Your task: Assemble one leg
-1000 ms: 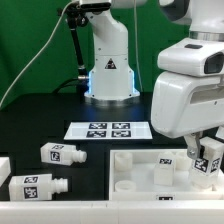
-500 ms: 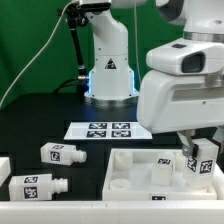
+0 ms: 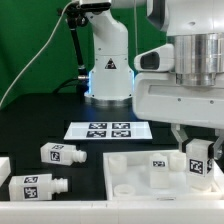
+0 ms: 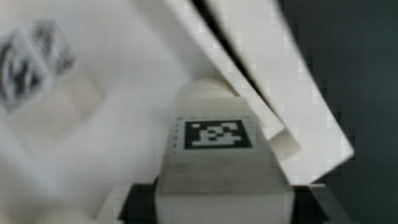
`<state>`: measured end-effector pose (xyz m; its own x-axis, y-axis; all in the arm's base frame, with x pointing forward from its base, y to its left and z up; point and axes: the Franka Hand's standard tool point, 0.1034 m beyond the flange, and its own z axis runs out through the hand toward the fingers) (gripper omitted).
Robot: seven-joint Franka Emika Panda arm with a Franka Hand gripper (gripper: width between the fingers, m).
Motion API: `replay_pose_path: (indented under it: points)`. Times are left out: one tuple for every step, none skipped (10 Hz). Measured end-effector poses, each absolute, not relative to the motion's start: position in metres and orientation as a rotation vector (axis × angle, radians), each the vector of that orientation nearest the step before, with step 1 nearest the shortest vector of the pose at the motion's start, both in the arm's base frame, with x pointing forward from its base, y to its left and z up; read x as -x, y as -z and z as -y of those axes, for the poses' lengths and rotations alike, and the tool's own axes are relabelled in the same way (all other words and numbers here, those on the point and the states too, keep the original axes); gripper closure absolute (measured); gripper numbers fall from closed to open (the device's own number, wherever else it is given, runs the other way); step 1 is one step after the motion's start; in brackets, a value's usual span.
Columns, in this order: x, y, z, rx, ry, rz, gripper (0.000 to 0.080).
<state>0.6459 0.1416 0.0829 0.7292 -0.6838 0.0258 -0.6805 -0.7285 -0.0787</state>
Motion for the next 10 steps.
replay_pose_path:
  points:
    - [-0.6444,-0.0829,-0.146,2.837,0.045,-1.228,0.0515]
    - [-0.6456,-0.083,-0.1449,2.813,0.046,-1.27,0.0515]
    - [-0.6454,-0.0829,-0.1455,2.813,0.045,-1.269,0.0515]
    - [-0.6455,-0.0836,-0.1442,2.849,0.045,-1.193,0.0266]
    - [-0.646,-0.0858,-0.142,2.884,0.043,-1.111,0.0266]
    - [-0.6468,-0.0871,-0.142,2.937,0.052,-0.971,0.0184]
    - [-0.6473,-0.0878,-0.143,3.009,0.062,-0.748,0.0157]
    - [-0.6483,-0.0883,-0.1425,3.056,0.07,-0.545,0.0157]
    - [-0.6506,-0.0888,-0.1423,3.08,0.076,-0.4,0.0151]
    - [-0.6524,-0.0891,-0.1407,3.098,0.073,-0.258,0.0151]
